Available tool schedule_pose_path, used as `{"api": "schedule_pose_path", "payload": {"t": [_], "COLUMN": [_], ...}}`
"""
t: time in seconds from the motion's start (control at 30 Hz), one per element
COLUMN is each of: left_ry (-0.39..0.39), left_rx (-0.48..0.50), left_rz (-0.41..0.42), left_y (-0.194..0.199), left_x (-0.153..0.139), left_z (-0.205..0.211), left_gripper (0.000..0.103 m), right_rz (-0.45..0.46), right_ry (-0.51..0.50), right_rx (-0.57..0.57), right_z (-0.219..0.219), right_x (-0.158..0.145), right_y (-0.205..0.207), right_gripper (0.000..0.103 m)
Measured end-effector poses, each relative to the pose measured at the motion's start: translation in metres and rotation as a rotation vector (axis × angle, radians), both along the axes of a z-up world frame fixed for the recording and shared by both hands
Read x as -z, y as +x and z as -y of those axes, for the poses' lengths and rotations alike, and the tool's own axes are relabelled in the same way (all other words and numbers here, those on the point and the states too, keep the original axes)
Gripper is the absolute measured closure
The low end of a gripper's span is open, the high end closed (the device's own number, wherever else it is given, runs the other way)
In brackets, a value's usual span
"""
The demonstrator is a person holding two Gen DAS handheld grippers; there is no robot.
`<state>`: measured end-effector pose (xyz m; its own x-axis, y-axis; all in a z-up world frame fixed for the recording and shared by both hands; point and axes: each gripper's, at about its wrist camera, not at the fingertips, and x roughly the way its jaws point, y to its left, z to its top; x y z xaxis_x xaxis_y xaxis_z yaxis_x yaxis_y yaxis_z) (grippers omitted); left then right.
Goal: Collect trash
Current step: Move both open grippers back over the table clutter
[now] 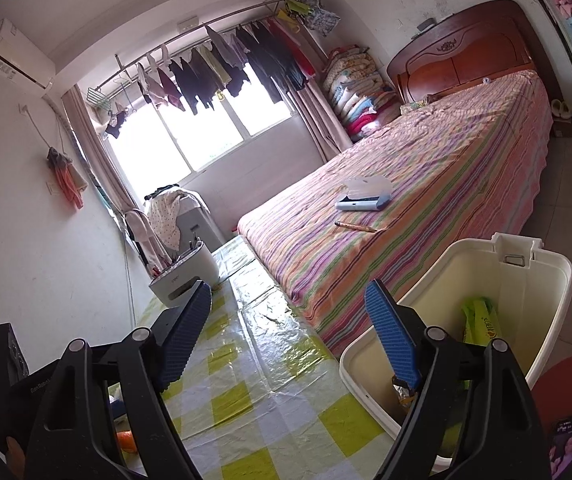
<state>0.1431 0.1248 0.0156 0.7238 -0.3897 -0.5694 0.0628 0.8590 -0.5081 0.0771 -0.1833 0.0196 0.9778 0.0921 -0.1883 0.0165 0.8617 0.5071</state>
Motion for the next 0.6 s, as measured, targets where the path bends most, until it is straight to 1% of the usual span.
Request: {"api": "schedule_pose_path", "payload": {"t": [0.13,0.33,0.5,0.6], "left_ry": [0.017,0.023,0.011,0.011], "left_rx": [-0.04,-0.1,-0.137,-0.151], "left_rz": [0.005,-0.021,-0.034,-0.027], "left_y": [-0.005,-0.011,-0.017,-0.019], "left_x": [0.0,0.009,0.014,0.012], "left_z": [-0.022,-0.056,-0.077,-0.086], "left_gripper": [0.025,0.025,0.025,0.025], "right_rz": [-0.001,0.0,0.001,0.002], "right_ry": [-0.013,-0.017,-0.029,-0.037], "right_rx": [-0.01,-0.018,-0.03,-0.038], "right_z": [-0.005,-0.008,-0.014,-0.018], "right_x": [-0.002,-0.001,-0.002,-0.002], "right_y": [0.001,0.002,0.001,0.001], "right_gripper": [0.024,0.024,0.024,0.024]}}
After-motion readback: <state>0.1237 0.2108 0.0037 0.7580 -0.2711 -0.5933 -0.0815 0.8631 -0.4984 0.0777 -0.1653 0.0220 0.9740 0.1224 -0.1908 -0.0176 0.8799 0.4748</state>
